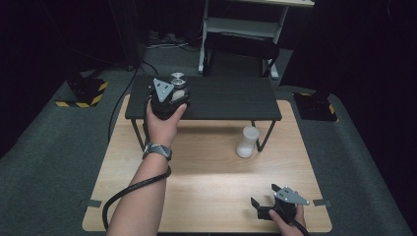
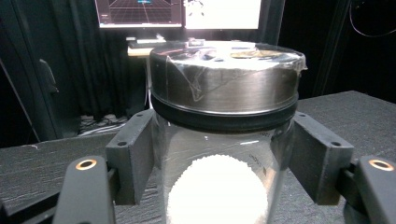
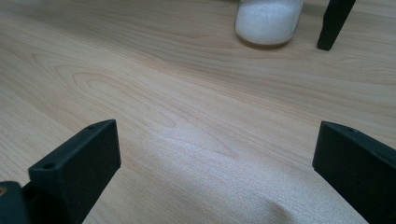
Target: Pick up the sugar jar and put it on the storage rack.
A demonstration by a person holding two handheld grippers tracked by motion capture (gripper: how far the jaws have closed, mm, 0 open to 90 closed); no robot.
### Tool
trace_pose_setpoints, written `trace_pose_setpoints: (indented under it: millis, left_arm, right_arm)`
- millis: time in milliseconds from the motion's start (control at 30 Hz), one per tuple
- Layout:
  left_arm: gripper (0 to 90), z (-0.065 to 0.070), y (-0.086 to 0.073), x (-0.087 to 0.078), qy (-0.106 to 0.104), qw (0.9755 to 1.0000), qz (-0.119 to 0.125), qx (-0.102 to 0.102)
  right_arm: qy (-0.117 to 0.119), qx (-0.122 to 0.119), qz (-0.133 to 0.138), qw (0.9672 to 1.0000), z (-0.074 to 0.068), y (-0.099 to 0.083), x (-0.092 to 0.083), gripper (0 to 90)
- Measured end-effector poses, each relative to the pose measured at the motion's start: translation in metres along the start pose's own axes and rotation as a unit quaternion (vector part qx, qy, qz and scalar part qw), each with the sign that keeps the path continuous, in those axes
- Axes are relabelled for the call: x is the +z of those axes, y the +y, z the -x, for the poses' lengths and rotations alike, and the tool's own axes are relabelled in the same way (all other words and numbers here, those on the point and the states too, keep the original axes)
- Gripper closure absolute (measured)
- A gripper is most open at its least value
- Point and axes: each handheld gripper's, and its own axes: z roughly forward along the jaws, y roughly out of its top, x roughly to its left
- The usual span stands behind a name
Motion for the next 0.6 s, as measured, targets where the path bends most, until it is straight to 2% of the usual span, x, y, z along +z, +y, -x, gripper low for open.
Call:
trace_pose_setpoints:
  millis: [333, 600]
  left_arm:
    - [29.9, 0.0006, 0.0004, -0.0005, 0.001, 1.0000, -0.002, -0.002]
    - [20.3, -0.0042, -0.0031, -0.0050, 0.001, 1.0000, -0.002, -0.010]
  right_arm:
    - [0.000, -0.003, 0.000, 1.0000, -0.0005, -0.0001, -0.0001, 0.8]
    - [0.000, -0.002, -0.001, 1.0000, -0.0009, 0.0004, -0.0001, 0.8]
